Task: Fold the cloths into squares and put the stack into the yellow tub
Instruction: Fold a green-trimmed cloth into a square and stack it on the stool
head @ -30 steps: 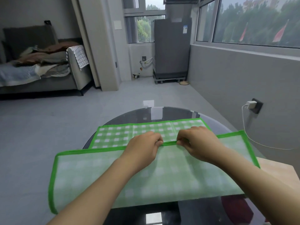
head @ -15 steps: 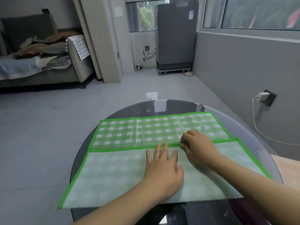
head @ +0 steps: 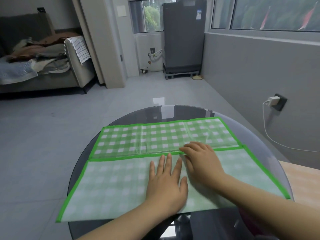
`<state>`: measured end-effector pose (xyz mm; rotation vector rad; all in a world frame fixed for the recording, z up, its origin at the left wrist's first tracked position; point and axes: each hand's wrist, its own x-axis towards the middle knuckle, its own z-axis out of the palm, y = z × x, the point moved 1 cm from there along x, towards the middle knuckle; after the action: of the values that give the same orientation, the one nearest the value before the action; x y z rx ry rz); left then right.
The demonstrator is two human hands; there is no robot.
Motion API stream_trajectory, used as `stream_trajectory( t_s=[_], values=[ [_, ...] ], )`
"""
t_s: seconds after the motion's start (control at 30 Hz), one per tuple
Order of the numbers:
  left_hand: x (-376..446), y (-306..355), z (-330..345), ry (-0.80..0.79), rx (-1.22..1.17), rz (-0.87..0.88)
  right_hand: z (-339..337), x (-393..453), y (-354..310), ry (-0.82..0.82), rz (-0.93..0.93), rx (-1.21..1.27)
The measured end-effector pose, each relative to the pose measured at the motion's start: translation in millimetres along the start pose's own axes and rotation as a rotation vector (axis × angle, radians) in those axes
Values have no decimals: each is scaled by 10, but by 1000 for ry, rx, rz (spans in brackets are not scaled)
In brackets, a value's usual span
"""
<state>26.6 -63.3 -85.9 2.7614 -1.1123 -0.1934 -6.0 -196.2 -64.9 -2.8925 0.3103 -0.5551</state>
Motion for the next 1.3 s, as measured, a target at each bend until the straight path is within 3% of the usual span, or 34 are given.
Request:
stream_trajectory(
  t_s=[0.2,0.3,0.47,0.67,0.9,1.17,1.3],
  values=[
    [-6,9,-10,7,19,-7,41,-407,109,-239,-10,-42],
    [-19,2,-37,-12,31,-15,-54,-480,449,-330,99,-29],
    [-31,7,-47,-20,22,-4,-234,-551,864,-357,256,-144],
    [-23,23,-61,-46,34,11,-281,-534,832,-351,283,-132],
    [13,108,-38,-61,27,118,-217,-434,510,-289,187,-23],
    [9,61,-27,-39,4,33,-178,-310,314,-225,128,-22],
    [3,55,-32,-34,-16,42,-80,-326,241,-307,57,6]
  ],
)
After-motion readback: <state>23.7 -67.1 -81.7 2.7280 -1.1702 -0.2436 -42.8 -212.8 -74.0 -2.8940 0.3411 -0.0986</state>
